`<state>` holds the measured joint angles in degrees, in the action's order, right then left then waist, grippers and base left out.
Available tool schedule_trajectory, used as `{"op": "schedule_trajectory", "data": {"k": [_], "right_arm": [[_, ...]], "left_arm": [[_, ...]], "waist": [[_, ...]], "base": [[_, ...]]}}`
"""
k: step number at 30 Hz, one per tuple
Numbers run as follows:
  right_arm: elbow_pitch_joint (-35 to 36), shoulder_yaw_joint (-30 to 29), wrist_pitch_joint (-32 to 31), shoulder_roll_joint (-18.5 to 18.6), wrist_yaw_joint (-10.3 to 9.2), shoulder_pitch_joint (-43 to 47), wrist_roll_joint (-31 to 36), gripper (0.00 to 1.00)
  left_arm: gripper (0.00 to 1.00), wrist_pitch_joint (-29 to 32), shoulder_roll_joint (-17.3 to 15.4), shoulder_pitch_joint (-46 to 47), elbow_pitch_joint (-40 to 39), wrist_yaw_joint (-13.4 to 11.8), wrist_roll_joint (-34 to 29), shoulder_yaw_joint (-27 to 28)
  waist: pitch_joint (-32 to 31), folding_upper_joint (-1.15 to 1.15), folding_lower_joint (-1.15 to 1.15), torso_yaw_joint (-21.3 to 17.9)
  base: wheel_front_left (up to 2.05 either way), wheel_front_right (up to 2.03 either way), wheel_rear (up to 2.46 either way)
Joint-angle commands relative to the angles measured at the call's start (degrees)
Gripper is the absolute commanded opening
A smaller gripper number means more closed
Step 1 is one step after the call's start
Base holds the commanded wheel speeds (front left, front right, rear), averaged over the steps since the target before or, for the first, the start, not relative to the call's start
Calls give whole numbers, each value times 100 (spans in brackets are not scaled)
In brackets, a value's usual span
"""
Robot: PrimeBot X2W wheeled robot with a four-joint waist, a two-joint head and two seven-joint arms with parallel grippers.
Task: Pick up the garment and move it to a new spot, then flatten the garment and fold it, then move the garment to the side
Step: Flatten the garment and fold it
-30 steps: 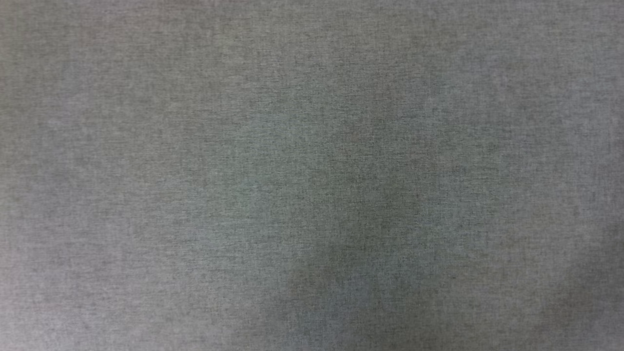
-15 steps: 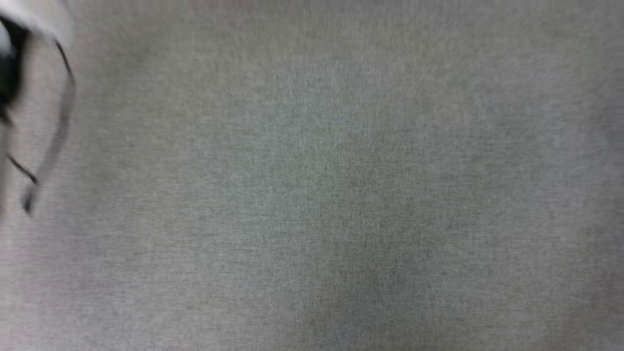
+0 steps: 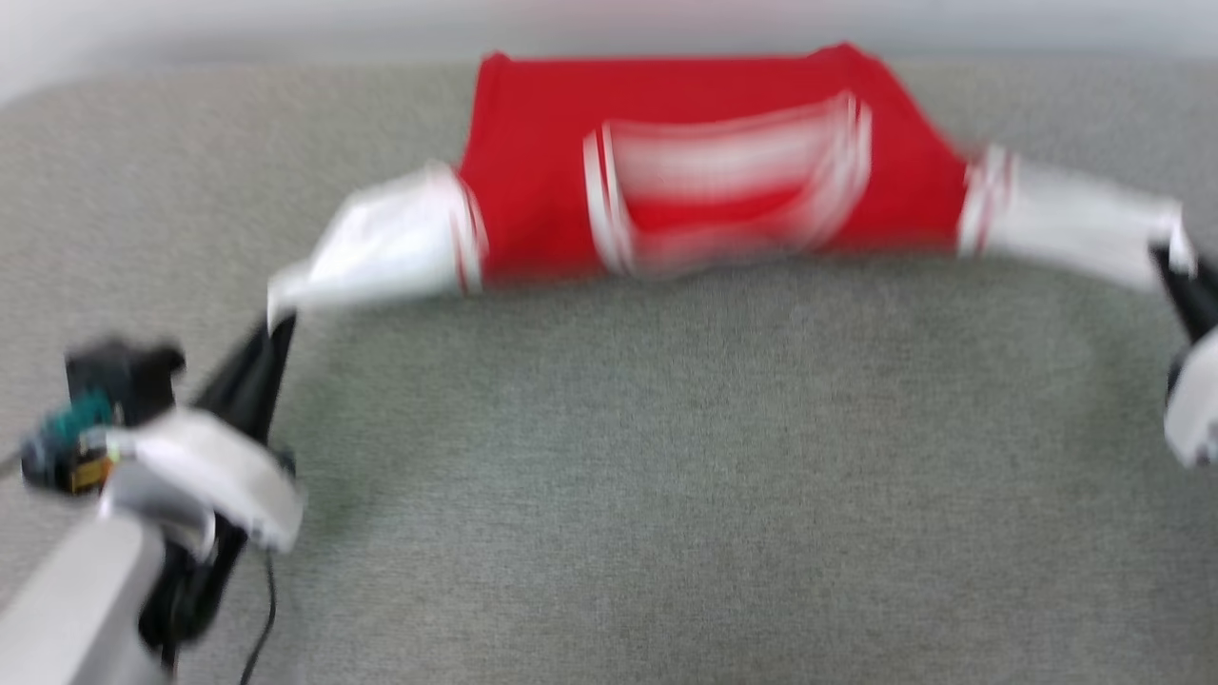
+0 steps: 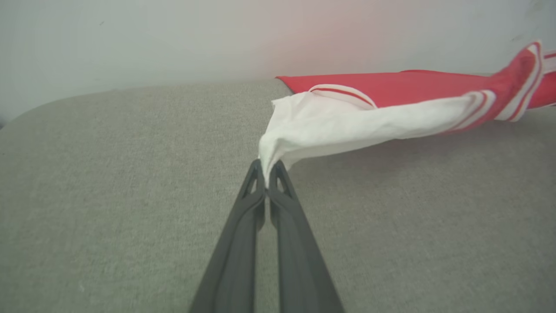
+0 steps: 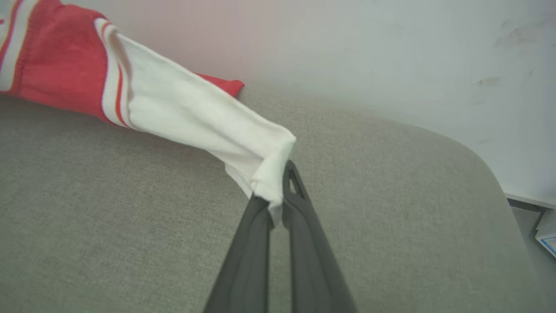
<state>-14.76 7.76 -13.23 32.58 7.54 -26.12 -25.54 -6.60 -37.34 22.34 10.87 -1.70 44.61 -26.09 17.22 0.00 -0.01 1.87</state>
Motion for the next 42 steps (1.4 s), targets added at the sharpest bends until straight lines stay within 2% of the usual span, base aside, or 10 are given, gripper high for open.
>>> {"op": "schedule_trajectory", "data": {"k": [1, 13, 18, 22, 26, 27, 28, 29, 37, 42], "right_arm": [[54, -76, -31, 111, -10, 204, -6, 0], [813, -402, -408, 195, -10, 2590, -490, 0], [1162, -580, -811, 195, -11, 3344, -702, 0], [1376, -645, -1292, 224, -11, 3763, -780, 0], [1461, -754, -1620, 148, -11, 3937, -867, 0], [1465, -792, -1694, 115, -10, 3940, -877, 7], [1482, -824, -1773, 86, -10, 3930, -888, 62], [1511, -858, -1844, 63, -10, 3894, -896, 100], [1916, -1187, -2588, -56, -7, 3367, -1018, 100], [2369, -1355, -3243, -156, -7, 2593, -946, 100]], "left_arm": [[0, 11, -78, -170, -38, -56, 25, 9], [0, 71, -362, -2382, -513, -460, 486, -140], [0, 19, -472, -3073, -714, -628, 720, -56], [0, 82, -491, -3395, -889, -667, 801, -139], [0, 123, -424, -3330, -917, -626, 760, -227], [0, 129, -404, -3277, -923, -617, 754, -239], [0, 134, -380, -3229, -940, -595, 752, -250], [0, 134, -360, -3187, -955, -573, 753, -257], [0, 451, -331, -3030, -1233, -441, 872, -408], [0, 633, -387, -2873, -1652, -396, 773, -523]], "waist": [[-256, 0, 1, 60], [-1045, 0, 1, -36], [-1165, 0, 1, -99], [-1117, 0, 1, -111], [-1083, 0, 1, -77], [-1077, 0, 1, -62], [-1061, 0, 1, -48], [-1036, 0, 1, -32], [-787, 0, 1, 243], [-414, 0, 1, 563]], "base": [[0, 0, 0], [0, 0, 0], [0, 0, 0], [0, 0, 0], [0, 0, 0], [0, 0, 0], [0, 0, 0], [0, 0, 0], [0, 0, 0], [0, 0, 0]]}}
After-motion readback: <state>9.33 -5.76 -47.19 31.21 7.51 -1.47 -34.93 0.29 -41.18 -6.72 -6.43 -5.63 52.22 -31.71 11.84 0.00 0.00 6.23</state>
